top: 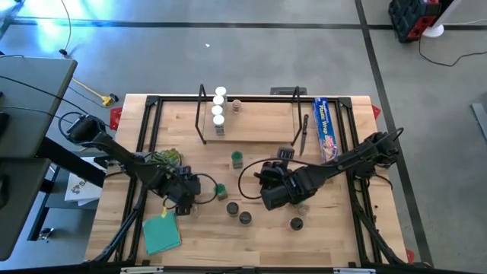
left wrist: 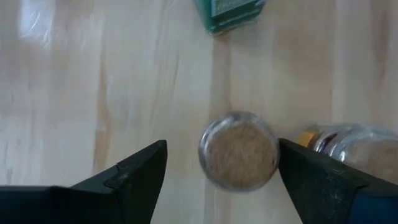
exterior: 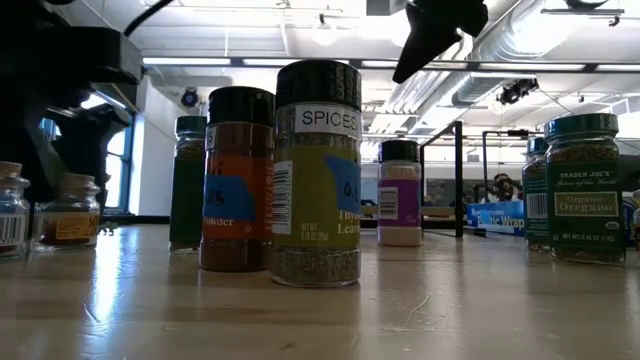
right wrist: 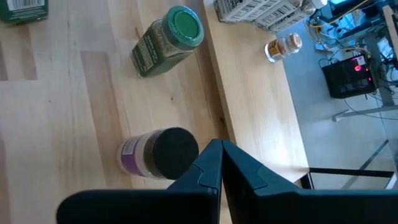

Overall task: Shelf spices
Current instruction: Put the brown seasoning bottle on the shelf aligned with the other brown seasoning bottle

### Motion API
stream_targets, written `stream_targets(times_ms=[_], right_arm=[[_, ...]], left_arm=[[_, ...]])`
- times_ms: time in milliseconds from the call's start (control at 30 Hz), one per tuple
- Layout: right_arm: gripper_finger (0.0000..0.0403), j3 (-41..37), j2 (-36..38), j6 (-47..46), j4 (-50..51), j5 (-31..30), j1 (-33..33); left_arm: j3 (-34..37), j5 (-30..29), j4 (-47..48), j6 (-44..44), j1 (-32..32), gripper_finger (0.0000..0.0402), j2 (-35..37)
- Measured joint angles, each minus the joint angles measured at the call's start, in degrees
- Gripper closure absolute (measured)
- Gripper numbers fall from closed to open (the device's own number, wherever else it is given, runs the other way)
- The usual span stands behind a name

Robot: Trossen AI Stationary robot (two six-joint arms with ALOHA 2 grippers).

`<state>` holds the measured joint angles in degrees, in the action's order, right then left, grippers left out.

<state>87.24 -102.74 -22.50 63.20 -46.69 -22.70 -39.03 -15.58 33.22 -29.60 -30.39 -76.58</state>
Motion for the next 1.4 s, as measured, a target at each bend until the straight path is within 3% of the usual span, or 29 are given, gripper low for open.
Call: stream_targets(times_ms=[133,333,433,633,800,1033,1167,1400], right_arm=[[0.0399,0.0,0.0,0.0,0.09,-0.23,0.02],[0.0399,0.0,0.0,0.0,1.64,-0.39,0.02],[0.0399,0.0,0.07,-1.23,4.79,-0.45,-0.27],[0.0399,-0.02,1.39,-14.59,19.04,-3.44,-1.46],[0.0399,-0.02,3.53,-25.03,25.98,-7.77,-3.37],[0.0399,-0.02,4.79,-28.89,26.58,-9.32,-5.88],[0.0399,-0.02,4.76,-30.16,26.82,-8.75,-6.67],[0.0399,-0.02,4.74,-30.64,26.82,-7.98,-7.41]], left_arm=[[-0.02,3.3,-1.61,3.21,2.34,0.0142,-1.27],[-0.13,8.21,-1.52,6.01,5.4,0.0224,-2.34],[-2.07,10.11,1.1,7.3,7.11,0.0234,-2.1],[-15.65,10.4,10.81,14.07,13.81,0.0234,-1.73],[-29.04,6.91,12.52,25.95,24.13,0.0234,-4.2],[-48.82,7.96,13.36,40.74,38.97,0.0234,-18.8],[-58.14,8.12,17.14,43.7,44.83,0.0234,-28.22],[-62.64,10.57,22.39,42.68,51.84,0.0231,-39.59]])
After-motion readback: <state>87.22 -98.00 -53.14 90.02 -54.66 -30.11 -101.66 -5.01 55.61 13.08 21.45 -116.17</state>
